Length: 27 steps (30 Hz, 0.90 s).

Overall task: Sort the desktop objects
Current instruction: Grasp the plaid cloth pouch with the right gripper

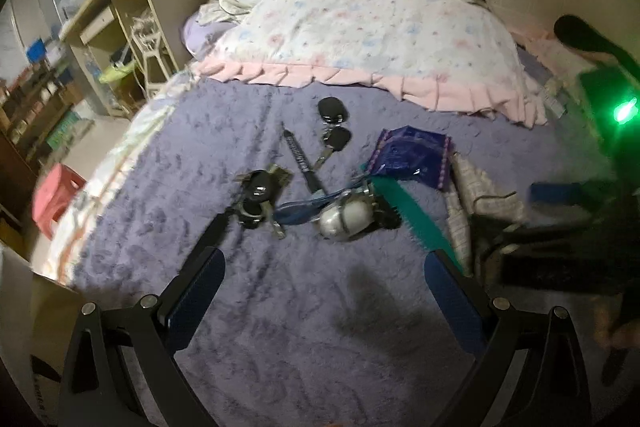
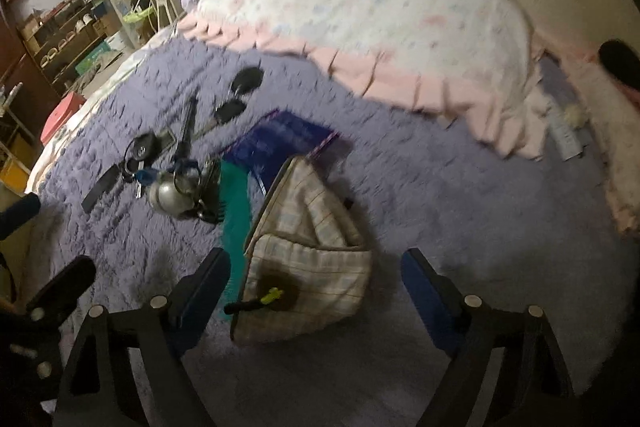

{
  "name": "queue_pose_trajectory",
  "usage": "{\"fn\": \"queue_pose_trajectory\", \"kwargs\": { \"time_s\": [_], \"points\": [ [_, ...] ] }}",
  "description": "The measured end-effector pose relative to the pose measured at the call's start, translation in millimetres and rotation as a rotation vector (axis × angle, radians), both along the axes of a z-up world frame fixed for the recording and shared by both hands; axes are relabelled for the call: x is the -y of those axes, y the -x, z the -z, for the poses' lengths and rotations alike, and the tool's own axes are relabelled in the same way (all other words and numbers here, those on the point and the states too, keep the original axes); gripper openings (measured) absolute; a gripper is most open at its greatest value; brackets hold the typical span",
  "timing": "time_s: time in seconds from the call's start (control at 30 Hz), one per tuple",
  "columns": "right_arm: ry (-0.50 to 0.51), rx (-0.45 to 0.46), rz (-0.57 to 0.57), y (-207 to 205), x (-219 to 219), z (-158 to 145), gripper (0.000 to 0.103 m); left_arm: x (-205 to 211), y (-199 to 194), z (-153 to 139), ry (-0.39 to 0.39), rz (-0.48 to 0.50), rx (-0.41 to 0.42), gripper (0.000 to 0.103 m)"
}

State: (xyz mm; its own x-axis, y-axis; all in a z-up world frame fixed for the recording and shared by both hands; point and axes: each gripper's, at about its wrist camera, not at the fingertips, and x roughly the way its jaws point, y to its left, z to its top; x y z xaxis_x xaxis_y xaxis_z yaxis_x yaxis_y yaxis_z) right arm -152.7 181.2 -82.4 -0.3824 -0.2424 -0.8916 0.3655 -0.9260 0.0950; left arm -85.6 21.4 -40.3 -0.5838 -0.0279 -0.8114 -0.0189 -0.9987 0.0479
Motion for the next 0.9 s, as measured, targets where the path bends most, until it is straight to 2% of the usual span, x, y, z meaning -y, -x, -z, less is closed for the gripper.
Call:
{"fn": "queue_pose_trajectory", "kwargs": {
  "time_s": [0.07,0.3,0.57,0.77,0.9],
  "points": [
    [-0.017,0.0,-0.009,0.6,4.7,3.7,0.086,0.4,4.5,5.6,-0.04,0.01,0.009,0.099],
    [-0.06,0.002,0.003,5.5,3.3,8.7,0.086,3.5,25.3,26.9,-0.069,0.087,-0.003,0.099],
    [-0.075,0.017,-0.007,12.4,5.9,15.4,0.086,14.6,57.9,48.3,-0.049,0.15,-0.001,0.099],
    [-0.114,0.052,-0.018,18.8,14.6,34.2,0.086,24.8,63.5,69.7,-0.045,0.146,0.017,0.099],
    [-0.143,0.044,-0.026,19.7,18.1,43.9,0.086,28.1,67.7,83.1,-0.053,0.147,0.028,0.097]
  ]
}}
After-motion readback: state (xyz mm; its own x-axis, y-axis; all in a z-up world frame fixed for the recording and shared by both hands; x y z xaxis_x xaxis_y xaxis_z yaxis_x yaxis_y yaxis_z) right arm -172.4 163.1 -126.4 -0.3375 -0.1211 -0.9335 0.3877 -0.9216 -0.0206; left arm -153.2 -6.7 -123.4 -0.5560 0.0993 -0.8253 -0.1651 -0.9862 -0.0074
